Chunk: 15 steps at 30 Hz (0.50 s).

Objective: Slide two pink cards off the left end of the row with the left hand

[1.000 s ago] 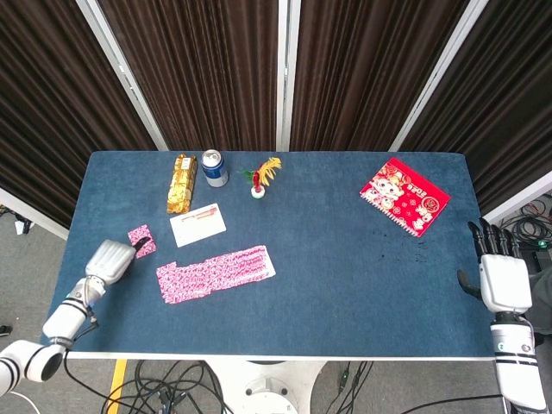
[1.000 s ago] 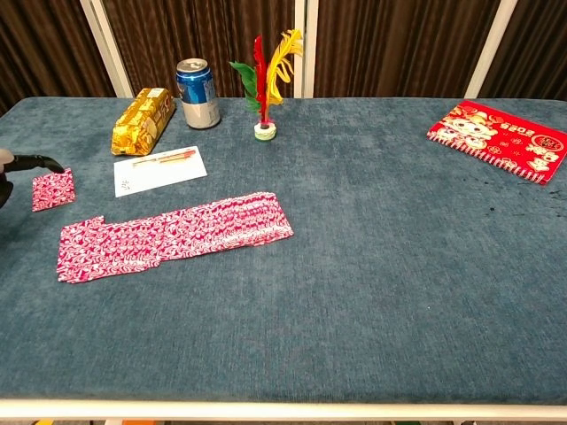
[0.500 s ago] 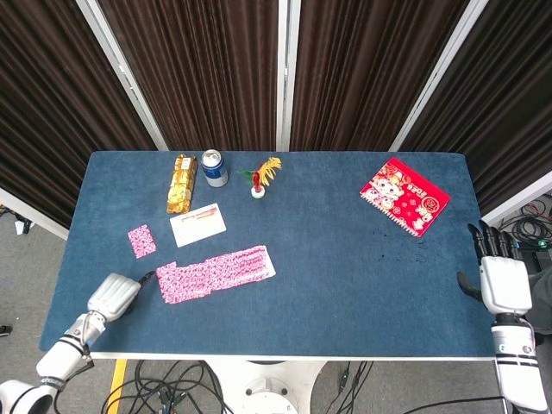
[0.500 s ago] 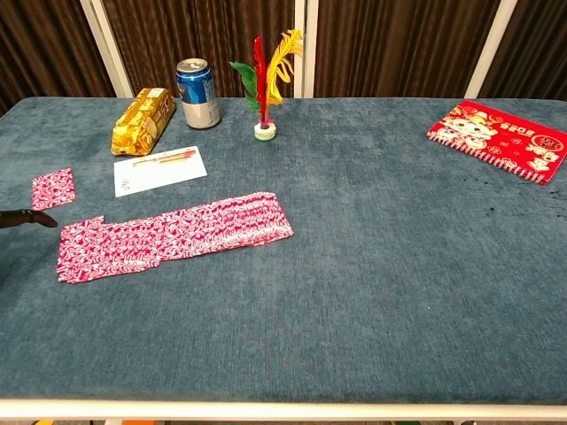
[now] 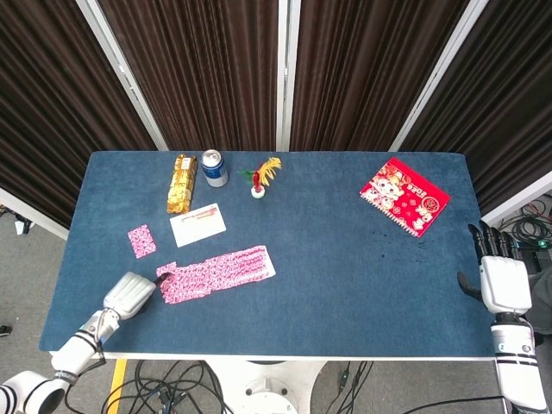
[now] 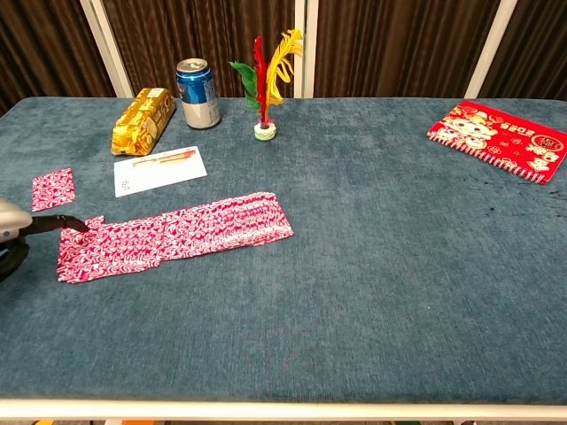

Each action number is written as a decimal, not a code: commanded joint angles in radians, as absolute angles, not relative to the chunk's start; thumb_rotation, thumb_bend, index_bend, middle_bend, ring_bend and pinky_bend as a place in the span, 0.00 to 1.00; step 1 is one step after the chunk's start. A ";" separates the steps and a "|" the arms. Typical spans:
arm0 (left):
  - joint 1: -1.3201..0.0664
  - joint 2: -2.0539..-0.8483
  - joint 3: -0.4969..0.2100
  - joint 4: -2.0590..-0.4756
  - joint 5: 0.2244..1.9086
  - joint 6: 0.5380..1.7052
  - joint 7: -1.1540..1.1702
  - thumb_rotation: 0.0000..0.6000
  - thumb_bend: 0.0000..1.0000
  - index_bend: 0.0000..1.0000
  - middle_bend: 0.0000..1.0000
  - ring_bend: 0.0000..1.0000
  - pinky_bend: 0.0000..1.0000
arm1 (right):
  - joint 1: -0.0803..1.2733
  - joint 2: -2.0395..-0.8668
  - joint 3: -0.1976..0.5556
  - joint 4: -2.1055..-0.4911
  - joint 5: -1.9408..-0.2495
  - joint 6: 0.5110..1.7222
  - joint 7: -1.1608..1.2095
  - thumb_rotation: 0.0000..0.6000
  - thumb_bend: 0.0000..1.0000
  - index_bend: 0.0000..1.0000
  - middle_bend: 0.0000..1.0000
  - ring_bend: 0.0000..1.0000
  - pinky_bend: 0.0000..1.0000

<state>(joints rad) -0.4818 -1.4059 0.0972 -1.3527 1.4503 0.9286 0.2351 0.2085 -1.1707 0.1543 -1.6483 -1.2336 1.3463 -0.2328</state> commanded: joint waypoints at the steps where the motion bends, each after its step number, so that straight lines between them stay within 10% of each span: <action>1: -0.488 -1.409 0.096 -1.348 1.443 0.914 0.241 1.00 0.81 0.10 0.85 0.83 0.82 | 0.208 -1.170 0.156 -1.647 -1.231 1.347 -0.231 1.00 0.24 0.00 0.00 0.00 0.00; 15: -0.467 -1.380 0.111 -1.357 1.397 0.895 0.265 1.00 0.81 0.11 0.85 0.83 0.82 | 0.208 -1.174 0.152 -1.642 -1.235 1.342 -0.225 1.00 0.24 0.00 0.00 0.00 0.00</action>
<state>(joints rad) -0.4672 -1.3805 0.1107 -1.3572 1.3974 0.8949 0.2652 0.2083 -1.1738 0.1517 -1.6422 -1.2345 1.3417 -0.2250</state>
